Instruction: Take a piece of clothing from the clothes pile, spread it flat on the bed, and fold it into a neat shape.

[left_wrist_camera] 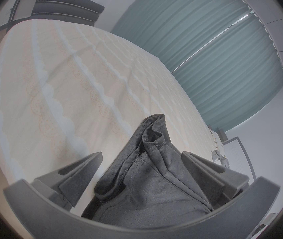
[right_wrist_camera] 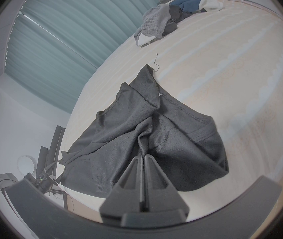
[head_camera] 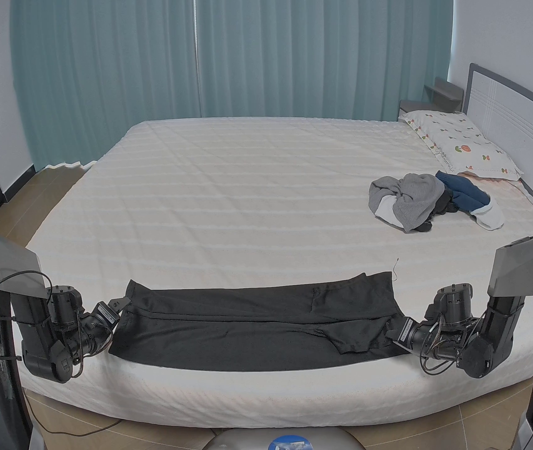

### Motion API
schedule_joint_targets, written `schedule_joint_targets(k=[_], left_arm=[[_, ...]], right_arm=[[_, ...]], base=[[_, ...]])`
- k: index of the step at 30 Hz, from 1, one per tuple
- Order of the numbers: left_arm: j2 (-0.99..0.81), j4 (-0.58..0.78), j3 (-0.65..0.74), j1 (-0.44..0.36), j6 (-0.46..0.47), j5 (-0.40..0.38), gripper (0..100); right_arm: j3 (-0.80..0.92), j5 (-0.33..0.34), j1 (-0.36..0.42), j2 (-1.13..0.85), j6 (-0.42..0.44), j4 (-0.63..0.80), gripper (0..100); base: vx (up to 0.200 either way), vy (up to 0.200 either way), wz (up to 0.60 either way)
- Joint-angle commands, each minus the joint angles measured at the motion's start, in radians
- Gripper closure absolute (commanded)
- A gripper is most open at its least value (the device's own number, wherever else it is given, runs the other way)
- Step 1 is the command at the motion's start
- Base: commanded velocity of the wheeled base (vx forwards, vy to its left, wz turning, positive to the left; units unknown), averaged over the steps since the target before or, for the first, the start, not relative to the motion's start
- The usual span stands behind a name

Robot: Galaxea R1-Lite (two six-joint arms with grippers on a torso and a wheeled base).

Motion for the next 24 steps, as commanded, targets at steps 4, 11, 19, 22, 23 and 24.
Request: schedule_joint_targets(k=[4,11,19,22,23,24], left_arm=[[0.0,0.001,0.0,0.0,0.0,0.0,0],[0.0,0.001,0.0,0.0,0.0,0.0,0],[0.0,0.001,0.0,0.0,0.0,0.0,0],[0.0,0.001,0.0,0.0,0.0,0.0,0],[0.0,0.001,0.0,0.0,0.0,0.0,0],[0.0,0.001,0.0,0.0,0.0,0.0,0]], right_arm=[[0.038,0.0,-0.016,-0.042,-0.014,0.001,100],[0.072,0.017,-0.045,-0.046,-0.065,0.0,100],[0.092,0.051,-0.065,-0.066,-0.09,0.001,100],[0.107,0.071,-0.081,-0.063,-0.117,0.001,100],[0.113,0.081,-0.084,-0.061,-0.123,0.001,100],[0.12,0.089,-0.087,-0.061,-0.128,0.001,100]], base=[[0.0,0.0,0.0],[0.0,0.0,0.0],[0.0,0.0,0.0],[0.0,0.0,0.0],[0.0,0.0,0.0],[0.0,0.0,0.0]])
